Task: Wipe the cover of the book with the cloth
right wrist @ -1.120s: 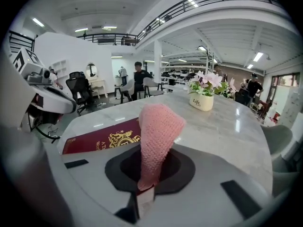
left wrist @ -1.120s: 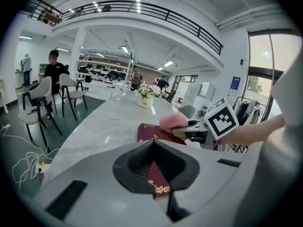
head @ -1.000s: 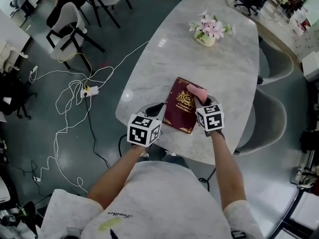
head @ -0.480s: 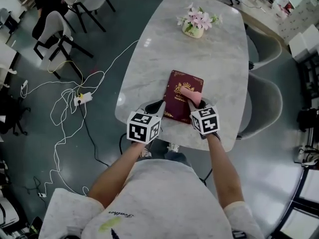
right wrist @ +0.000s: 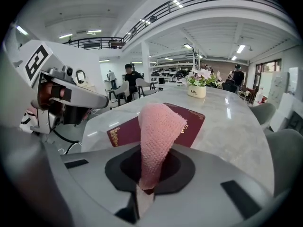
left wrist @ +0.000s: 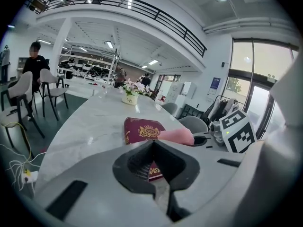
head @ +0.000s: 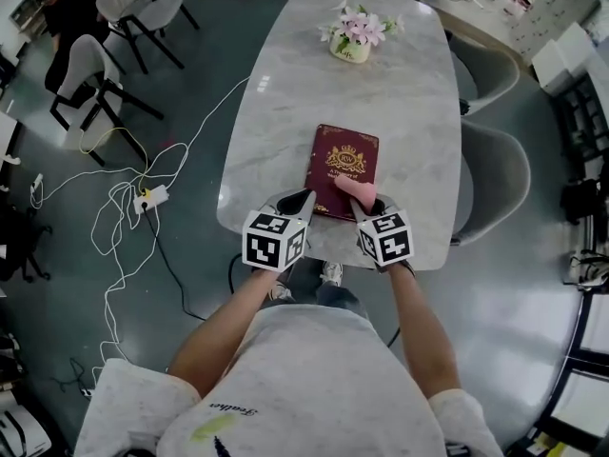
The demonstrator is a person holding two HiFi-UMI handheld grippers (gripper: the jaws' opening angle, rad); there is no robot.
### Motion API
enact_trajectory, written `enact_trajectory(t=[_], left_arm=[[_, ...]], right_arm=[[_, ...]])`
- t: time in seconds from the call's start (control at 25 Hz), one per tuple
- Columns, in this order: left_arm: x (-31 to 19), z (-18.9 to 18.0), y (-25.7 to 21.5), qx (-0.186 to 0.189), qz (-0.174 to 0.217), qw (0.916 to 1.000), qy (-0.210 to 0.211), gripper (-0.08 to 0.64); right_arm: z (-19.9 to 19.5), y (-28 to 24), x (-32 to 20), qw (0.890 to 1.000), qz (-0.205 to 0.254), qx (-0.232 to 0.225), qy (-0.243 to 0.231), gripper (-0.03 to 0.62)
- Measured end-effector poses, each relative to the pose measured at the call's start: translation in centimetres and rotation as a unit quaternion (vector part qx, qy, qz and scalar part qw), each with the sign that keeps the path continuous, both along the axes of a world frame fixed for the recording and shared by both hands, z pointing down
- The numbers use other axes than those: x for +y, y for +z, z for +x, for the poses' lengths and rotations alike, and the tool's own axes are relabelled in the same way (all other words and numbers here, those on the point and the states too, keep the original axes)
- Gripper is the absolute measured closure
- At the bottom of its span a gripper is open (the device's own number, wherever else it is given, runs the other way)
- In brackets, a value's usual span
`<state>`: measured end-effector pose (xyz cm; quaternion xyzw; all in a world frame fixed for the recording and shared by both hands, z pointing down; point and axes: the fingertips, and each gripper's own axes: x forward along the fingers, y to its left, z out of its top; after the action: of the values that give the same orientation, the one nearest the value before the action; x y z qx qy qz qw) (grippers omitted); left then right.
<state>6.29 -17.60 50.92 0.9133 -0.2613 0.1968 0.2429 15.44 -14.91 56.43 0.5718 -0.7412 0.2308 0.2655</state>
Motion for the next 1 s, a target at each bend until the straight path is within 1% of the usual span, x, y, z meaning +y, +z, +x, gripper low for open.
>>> enact_trajectory(t=[0.28,0.56,0.76,1.0], left_arm=[[0.8,0.4,0.1,0.006,-0.005,0.9999,0.013,0.552],[0.7,0.8,0.2,0.009,-0.008,0.9999,0.011,0.552],[0.1,1.3,0.1,0.01,-0.007,0.9999,0.004,0.552],[-0.8,2.0,-0.2,0.01,-0.002,0.9999,-0.01,0.552]], right_arm=[[-1.5,0.0,2.7,1.0,0.0,-0.01,0.008,0.572],[-2.2,-0.6,4.2,1.0,0.004,-0.014,0.005,0.572],[-0.9,-3.5,2.8,0.999,0.031,-0.007,0.0,0.572],[1.2,-7.4,-1.0,0.997,0.07,0.012,-0.027,0.572]])
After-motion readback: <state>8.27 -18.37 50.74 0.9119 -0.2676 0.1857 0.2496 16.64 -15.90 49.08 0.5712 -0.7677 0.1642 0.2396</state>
